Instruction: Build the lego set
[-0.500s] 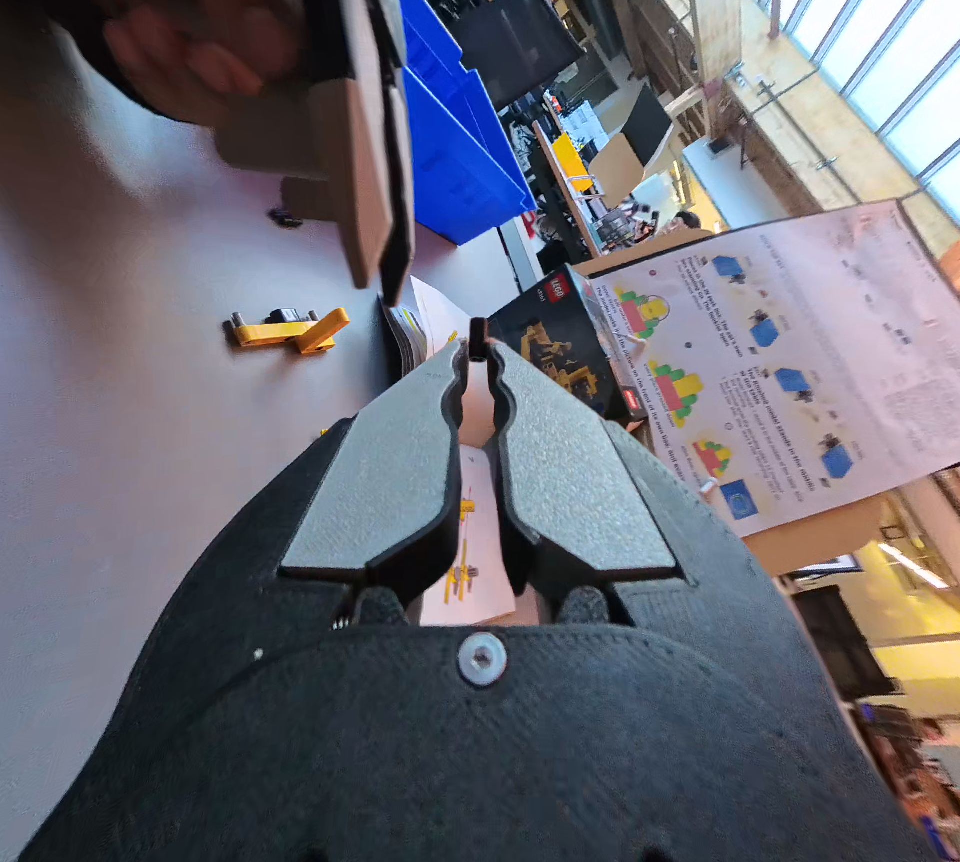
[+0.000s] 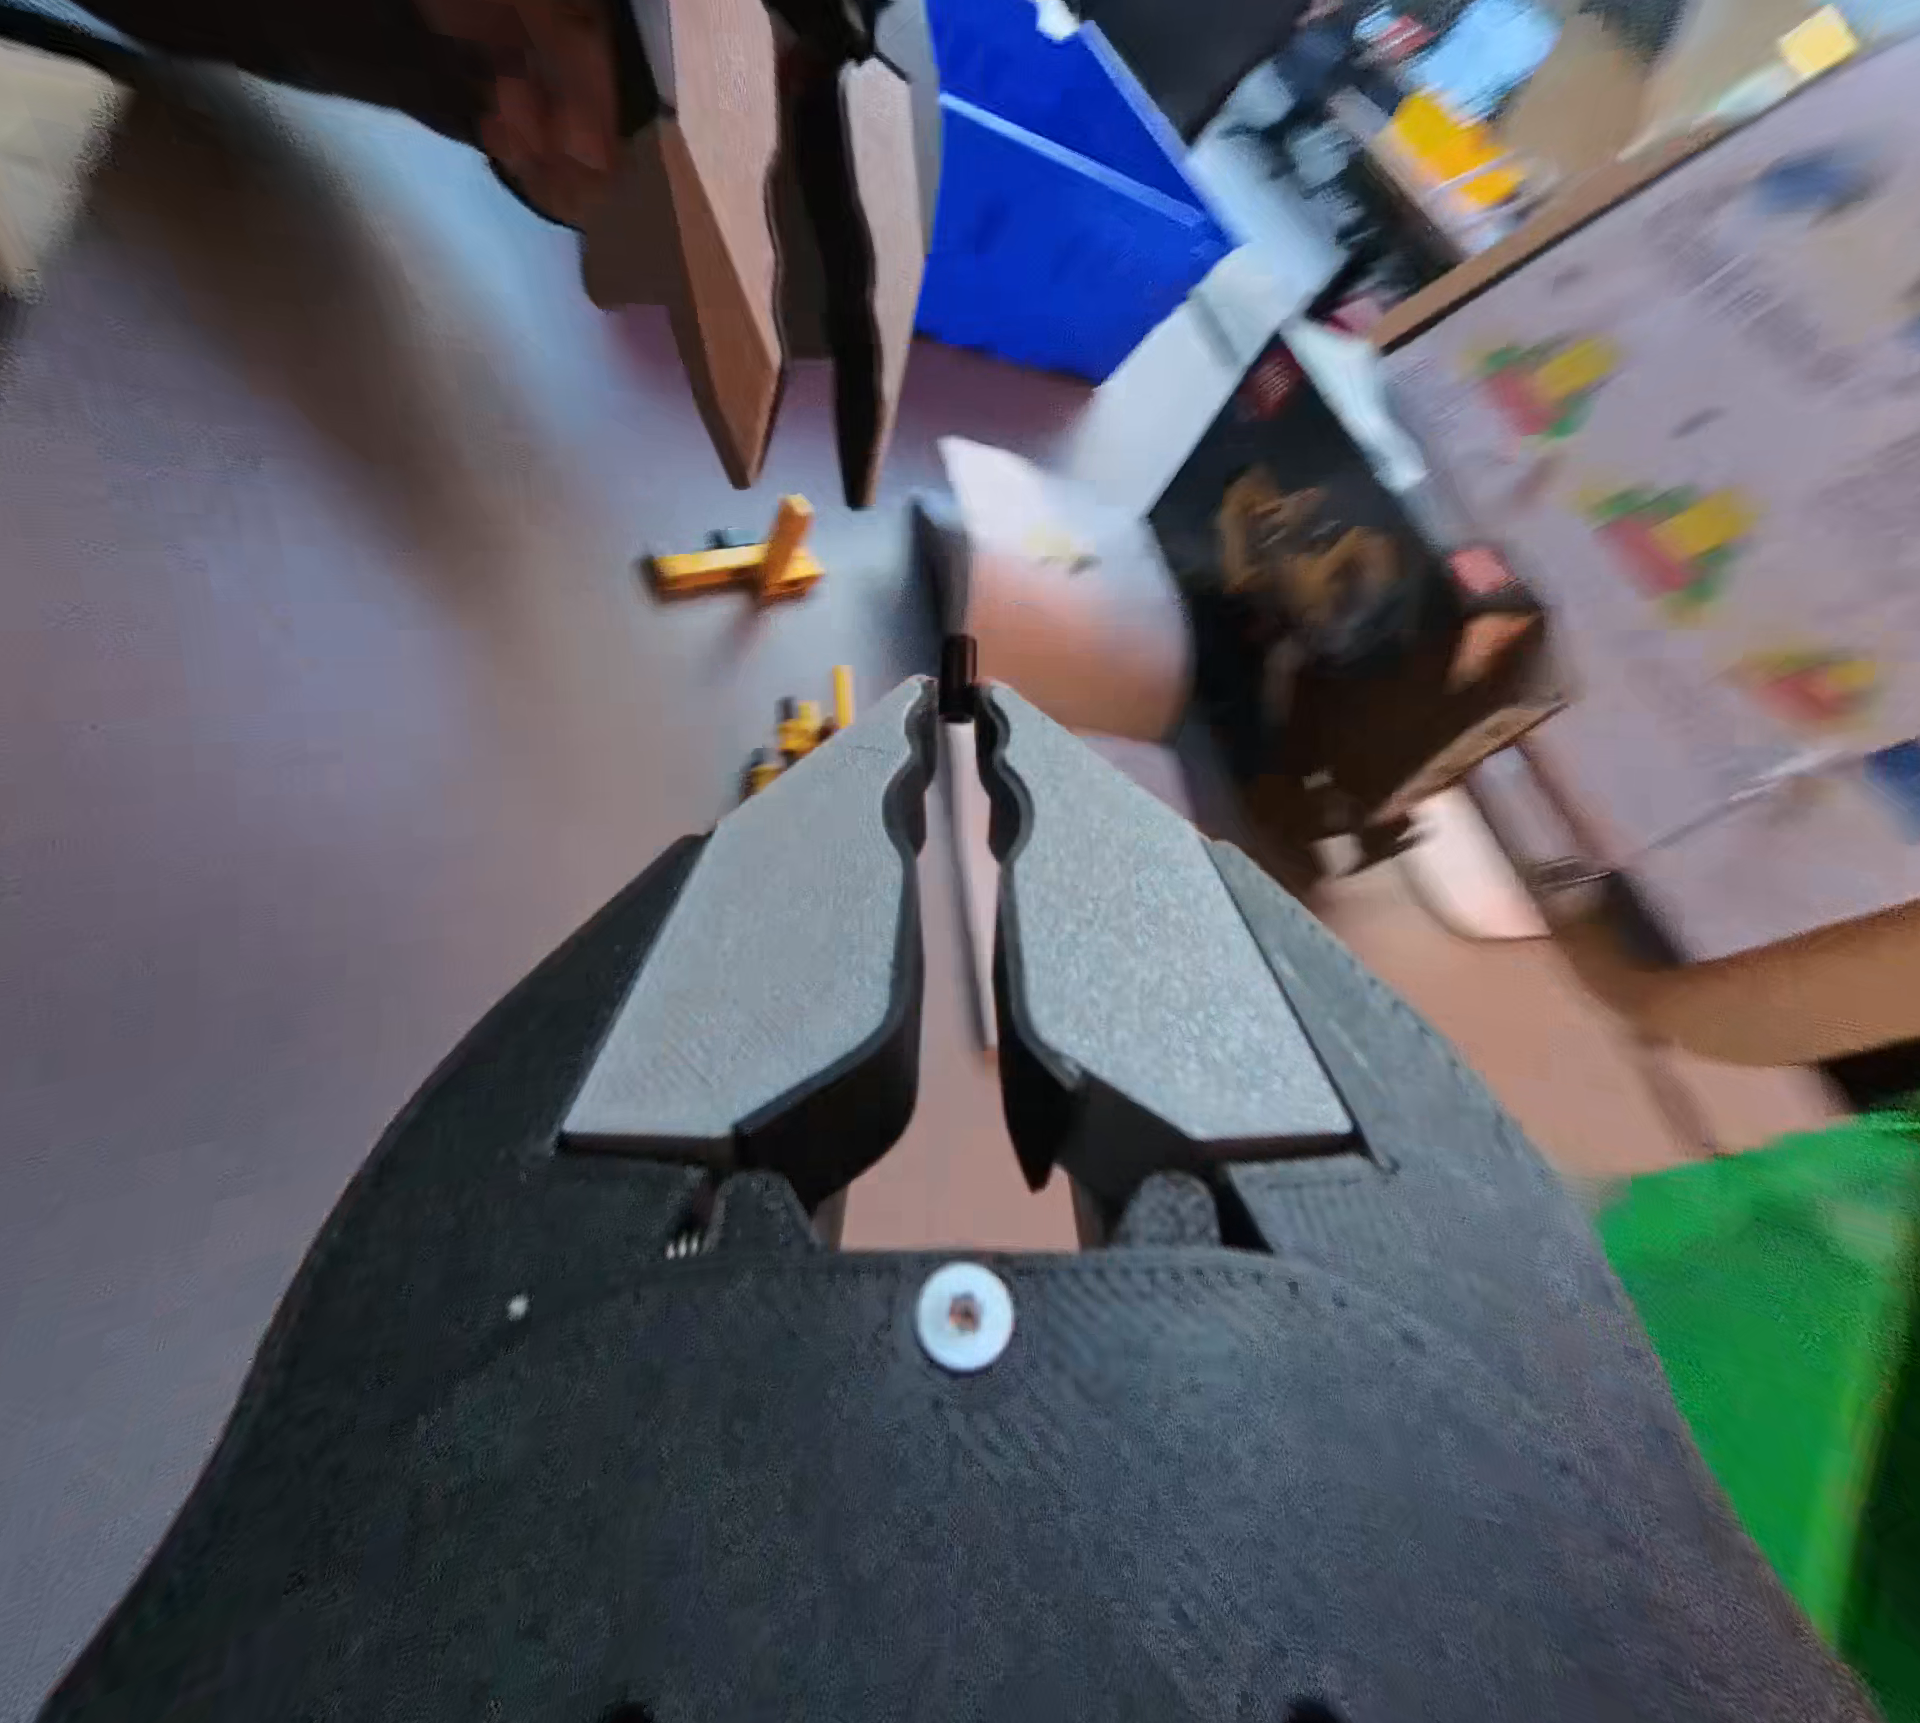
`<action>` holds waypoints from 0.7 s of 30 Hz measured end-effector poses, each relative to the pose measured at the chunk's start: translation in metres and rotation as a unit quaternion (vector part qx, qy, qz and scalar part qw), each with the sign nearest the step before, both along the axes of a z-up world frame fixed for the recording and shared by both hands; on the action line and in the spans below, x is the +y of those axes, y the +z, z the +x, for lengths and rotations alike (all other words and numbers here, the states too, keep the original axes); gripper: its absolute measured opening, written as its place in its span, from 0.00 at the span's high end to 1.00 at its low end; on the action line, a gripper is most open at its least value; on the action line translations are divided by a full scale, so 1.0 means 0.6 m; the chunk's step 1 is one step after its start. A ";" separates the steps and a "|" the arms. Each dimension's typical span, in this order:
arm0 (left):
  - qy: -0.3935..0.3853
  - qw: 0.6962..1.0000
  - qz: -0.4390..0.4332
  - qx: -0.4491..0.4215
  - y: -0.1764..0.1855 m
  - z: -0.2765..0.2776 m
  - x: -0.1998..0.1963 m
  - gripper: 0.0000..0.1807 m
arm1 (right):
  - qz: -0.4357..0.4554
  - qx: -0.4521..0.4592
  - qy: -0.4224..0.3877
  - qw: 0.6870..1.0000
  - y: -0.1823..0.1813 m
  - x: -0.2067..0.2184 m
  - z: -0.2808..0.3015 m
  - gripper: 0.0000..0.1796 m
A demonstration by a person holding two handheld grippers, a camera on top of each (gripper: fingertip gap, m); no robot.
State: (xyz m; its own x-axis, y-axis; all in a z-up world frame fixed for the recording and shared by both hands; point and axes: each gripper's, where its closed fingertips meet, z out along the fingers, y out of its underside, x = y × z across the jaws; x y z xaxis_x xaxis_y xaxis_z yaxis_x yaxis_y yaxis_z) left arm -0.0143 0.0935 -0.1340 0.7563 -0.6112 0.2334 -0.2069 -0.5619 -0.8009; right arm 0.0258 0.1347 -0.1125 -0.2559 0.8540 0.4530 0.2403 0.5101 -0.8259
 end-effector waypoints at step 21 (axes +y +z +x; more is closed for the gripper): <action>-0.054 0.989 0.118 -0.076 0.048 0.065 0.006 0.90 | -0.325 0.146 0.284 0.890 0.113 -0.068 0.066 0.98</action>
